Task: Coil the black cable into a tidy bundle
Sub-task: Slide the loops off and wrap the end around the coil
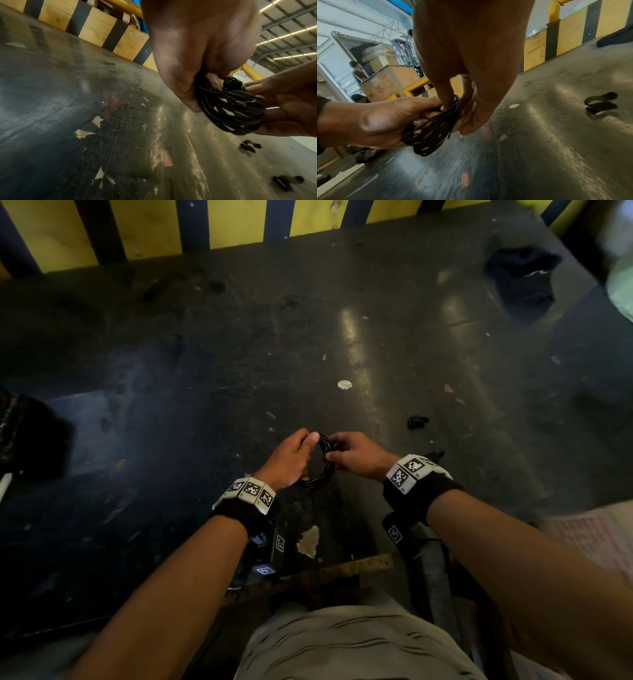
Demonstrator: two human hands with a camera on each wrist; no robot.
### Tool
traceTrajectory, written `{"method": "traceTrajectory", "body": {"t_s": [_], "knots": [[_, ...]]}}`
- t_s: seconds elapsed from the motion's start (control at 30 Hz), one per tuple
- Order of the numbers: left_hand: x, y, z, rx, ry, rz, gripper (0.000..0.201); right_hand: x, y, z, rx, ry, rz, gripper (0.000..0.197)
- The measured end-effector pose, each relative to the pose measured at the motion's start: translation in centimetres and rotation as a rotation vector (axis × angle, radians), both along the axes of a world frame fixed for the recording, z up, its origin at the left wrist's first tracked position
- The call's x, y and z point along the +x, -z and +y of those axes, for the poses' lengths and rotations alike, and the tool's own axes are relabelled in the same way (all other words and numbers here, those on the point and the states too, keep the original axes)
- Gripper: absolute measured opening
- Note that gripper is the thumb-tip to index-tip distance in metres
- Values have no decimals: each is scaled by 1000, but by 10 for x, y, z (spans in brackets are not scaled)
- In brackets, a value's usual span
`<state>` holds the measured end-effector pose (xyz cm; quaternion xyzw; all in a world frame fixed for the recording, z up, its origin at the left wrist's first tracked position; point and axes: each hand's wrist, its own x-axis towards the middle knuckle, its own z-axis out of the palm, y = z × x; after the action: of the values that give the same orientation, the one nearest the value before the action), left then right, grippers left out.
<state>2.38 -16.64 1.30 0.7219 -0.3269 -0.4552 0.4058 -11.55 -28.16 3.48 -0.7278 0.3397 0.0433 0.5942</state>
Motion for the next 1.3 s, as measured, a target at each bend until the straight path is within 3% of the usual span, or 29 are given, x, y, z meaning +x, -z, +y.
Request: {"method": "traceTrajectory", "body": {"t_s": [0.27, 0.37, 0.47, 0.6, 0.83, 0.93, 1.1, 1.3], "knots": [[-6, 0, 0, 24, -9, 127, 28, -16, -4, -3, -34, 20, 30, 24], [-8, -3, -3, 29, 5, 106, 29, -18, -4, -11, -146, -46, 55, 30], [-15, -9, -8, 3, 12, 137, 28, -22, -2, -21, -294, -111, 69, 25], [-19, -10, -11, 9, 18, 187, 29, -27, -3, -26, -341, 25, 38, 20], [-22, -5, -14, 29, 39, 173, 31, -23, 9, -28, -162, 227, 0, 12], [-21, -3, -14, 36, 19, 176, 31, -19, 14, -25, -99, 228, -1, 19], [-18, 3, -12, 26, -10, 156, 33, -18, 19, -22, 43, 172, -24, 12], [-23, -5, -16, 0, -3, 156, 33, -19, 20, -24, 46, 171, -15, 18]]}}
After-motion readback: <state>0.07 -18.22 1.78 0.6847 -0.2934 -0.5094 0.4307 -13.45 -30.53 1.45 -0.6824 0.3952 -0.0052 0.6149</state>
